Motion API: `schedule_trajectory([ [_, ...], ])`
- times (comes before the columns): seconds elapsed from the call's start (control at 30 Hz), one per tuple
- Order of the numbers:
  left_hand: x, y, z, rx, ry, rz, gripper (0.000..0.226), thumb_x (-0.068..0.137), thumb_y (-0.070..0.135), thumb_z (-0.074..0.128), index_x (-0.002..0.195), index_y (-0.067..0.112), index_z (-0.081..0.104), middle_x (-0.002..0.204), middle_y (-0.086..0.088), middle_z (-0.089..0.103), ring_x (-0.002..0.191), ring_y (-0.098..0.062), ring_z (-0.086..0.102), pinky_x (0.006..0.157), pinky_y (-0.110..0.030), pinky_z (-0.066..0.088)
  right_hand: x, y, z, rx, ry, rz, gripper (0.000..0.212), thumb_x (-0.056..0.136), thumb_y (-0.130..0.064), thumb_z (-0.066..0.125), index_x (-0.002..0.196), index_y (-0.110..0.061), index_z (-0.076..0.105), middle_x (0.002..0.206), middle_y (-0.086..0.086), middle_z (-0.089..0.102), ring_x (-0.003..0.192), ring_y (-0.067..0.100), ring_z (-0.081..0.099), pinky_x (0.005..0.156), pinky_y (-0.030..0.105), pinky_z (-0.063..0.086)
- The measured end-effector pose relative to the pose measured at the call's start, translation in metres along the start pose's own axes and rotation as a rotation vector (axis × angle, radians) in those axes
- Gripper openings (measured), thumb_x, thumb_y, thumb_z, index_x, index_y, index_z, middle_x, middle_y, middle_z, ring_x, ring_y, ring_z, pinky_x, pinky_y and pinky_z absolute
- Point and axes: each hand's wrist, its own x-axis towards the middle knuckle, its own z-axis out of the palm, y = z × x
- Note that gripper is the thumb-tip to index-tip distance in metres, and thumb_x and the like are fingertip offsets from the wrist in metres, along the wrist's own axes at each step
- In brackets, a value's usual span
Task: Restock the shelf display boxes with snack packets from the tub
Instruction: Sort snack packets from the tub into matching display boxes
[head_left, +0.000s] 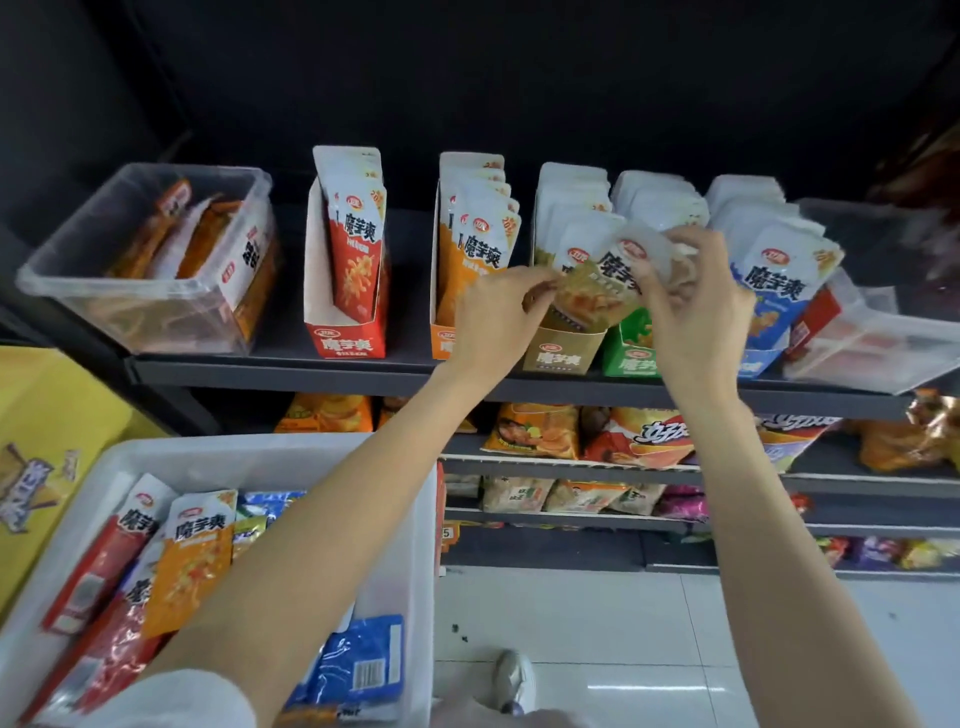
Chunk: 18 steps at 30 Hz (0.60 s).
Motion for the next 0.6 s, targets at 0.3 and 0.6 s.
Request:
schedule_trajectory([
  [0.3, -0.016, -0.007, 0.000, 0.414, -0.030, 0.136, 0.032, 0.086, 0.026, 0.063, 0.115, 0.015, 0.067, 0.102, -0.002, 0.068, 0.095, -0.025, 0.059, 0.074, -0.036, 0.044, 0.012, -0.003, 0.035, -0.484, -0.149, -0.168, 0.020, 0.085, -0.018, 0.068, 0.102, -0.007, 0.069, 0.090, 0.015, 0.064, 0.057, 0.034, 0.062, 0.053, 0.026, 0.031],
  [0.6, -0.031, 0.001, -0.028, 0.038, -0.040, -0.032, 0.032, 0.093, 0.027, 0.054, 0.122, 0.017, 0.061, 0.115, 0.001, 0.065, 0.109, -0.019, 0.055, 0.090, -0.033, 0.043, -0.014, -0.015, 0.014, -0.381, 0.010, 0.045, 0.041, 0.094, -0.036, 0.053, 0.130, -0.015, 0.048, 0.114, 0.006, 0.058, 0.073, 0.019, 0.062, 0.051, 0.023, 0.030],
])
